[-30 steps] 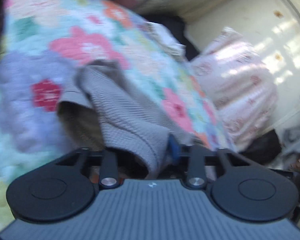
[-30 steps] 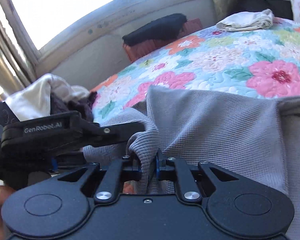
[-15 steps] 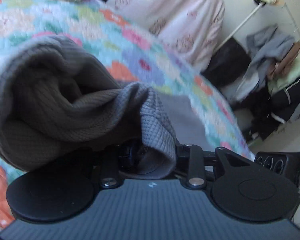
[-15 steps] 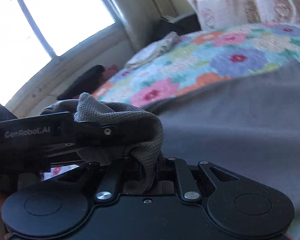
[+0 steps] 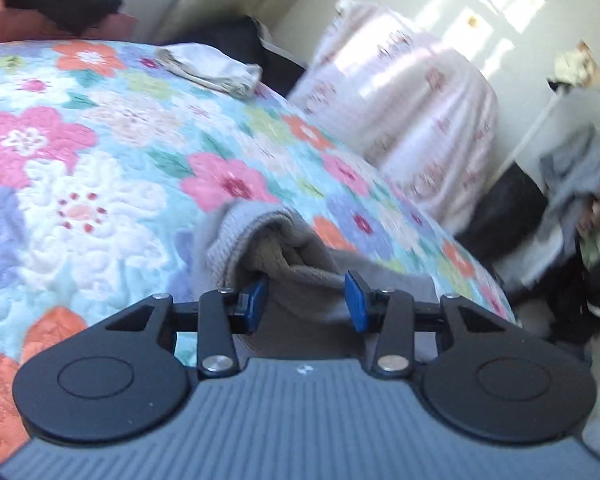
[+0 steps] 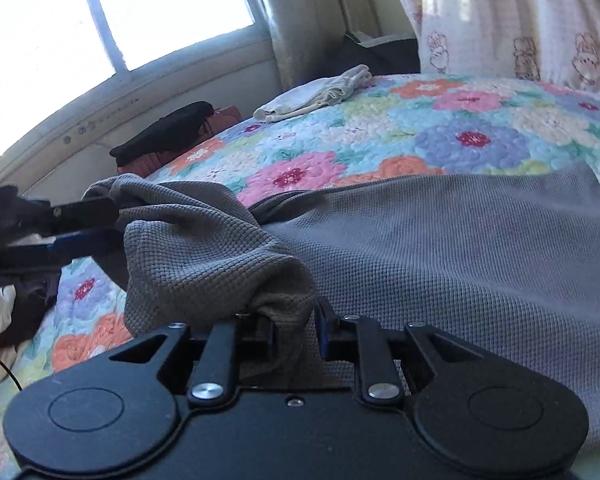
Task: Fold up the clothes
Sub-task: 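Roll the shirt end with the right gripper while the left gripper holds the fold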
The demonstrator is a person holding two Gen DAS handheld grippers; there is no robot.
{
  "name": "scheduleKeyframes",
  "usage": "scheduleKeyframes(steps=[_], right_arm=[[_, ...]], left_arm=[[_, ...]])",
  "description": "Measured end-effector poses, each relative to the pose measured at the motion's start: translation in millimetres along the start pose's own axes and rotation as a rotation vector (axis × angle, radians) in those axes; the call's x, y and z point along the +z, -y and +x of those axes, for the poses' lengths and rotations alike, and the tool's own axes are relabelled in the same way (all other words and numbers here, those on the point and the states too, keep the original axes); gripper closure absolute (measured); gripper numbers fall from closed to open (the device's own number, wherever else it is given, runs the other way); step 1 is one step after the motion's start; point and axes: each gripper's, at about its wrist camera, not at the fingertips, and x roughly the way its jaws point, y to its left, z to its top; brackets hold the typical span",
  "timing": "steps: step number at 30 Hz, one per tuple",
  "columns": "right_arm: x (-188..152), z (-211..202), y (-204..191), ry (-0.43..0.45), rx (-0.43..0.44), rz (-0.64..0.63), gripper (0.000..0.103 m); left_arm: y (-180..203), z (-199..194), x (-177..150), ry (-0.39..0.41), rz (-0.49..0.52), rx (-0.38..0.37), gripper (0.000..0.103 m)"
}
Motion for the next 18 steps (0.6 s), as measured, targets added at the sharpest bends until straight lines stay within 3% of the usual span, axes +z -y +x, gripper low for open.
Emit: scheduleKeyframes(steps=[5,9,10,12,16,18], right_arm=[[6.1,0.3,-10.0,0.007,-0.003,-0.118,0.077],[8.0,2.2,-9.5,0.009,0.01,-0.137,0.074],[8.3,1.9,-9.3,0.01,0.022,-0.137,0.073],[8.2,1.5,-10.0,0.011,0.041,-0.145,0.072],[6.0,3.4,-12.0,0.001,0.028,-0.196,0.072],[5.9,3.6,-9.6,-0.003,0.021,-0.195,0.072]], left_arm=[[-10.1,0.5,-0.1,0.021,-0.025,0.05,0.062],[-16.2,-13.0,-3.6,0.142,-0.06,0.181,0.061],[-18.3,-16.3,-3.5,0.159,-0.055,0.187,0.059],[-19.3,-16.9,-1.7,0.157,-0.024,0.187,0.044],[-20.2,-28.2,1.0,0.212,0.011,0.245,0.041],[-24.1,-30.7,3.9,0.218,0.01,0.24,0.03]])
